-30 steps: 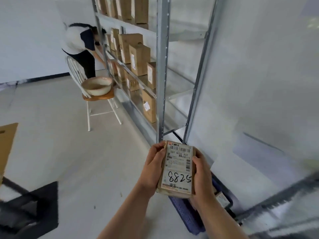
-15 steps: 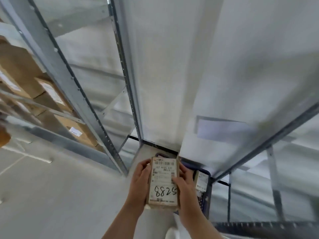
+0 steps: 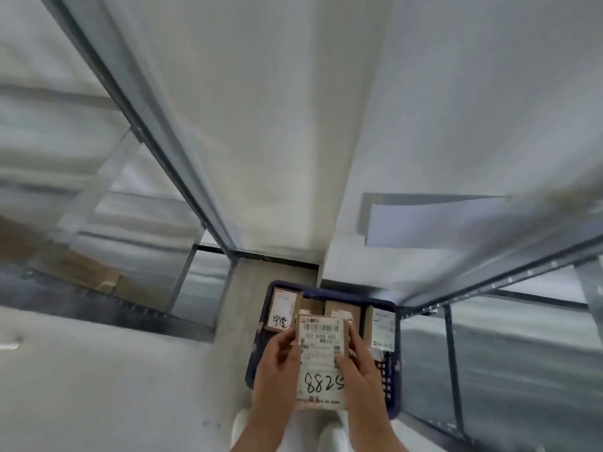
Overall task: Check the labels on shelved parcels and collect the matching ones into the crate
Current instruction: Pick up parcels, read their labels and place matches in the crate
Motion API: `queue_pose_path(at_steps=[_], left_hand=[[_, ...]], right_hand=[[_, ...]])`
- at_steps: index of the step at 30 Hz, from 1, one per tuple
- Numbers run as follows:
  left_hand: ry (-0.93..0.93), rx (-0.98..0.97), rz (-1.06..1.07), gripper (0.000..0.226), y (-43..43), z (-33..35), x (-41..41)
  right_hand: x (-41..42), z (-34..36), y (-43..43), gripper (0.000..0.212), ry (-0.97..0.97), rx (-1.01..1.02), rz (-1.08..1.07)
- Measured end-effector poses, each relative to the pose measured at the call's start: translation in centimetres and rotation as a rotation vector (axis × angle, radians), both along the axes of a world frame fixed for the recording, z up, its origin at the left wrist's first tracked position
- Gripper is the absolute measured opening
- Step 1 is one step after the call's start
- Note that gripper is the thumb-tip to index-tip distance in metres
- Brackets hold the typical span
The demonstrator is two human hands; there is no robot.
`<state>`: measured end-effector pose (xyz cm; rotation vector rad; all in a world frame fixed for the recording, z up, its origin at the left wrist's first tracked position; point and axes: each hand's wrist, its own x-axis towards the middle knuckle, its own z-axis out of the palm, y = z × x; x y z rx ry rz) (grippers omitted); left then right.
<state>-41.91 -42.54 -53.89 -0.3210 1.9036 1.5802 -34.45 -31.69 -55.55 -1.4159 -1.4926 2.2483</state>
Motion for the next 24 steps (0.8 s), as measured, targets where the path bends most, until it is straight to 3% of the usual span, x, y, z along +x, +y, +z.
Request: queue_pose_path(at_steps=[6,11,14,20,24], left_hand=[[-0.020,-0.022,-0.161,0.035,1.4,-12.1,-5.7],[0.030,-0.098,-0.349,0.036,2.5,-21.4,-9.3],[0.012,-0.107,-0.351,0.036,3.4,-25.1,-10.9],[0.189,-0.216,-0.347,0.031,4.9,-32.8,-13.1],[0.242,-0.244,-0.425,0.033,5.5,-35.4,-14.1]], right_hand=[[-5.0,-11.0,1.0,0.038,-0.121,0.095,-0.058],[-8.1,-19.7,2.0,0.038,-0.175,0.126,-0.048],[-9.6,-23.5,2.8,0.036,-0.198,0.154,-0.054],[-12.0,-29.2,4.6,0.045,-0.185,0.149,-0.038],[-12.7,-32.2,5.6,0.037,-0.210,0.185,-0.014]])
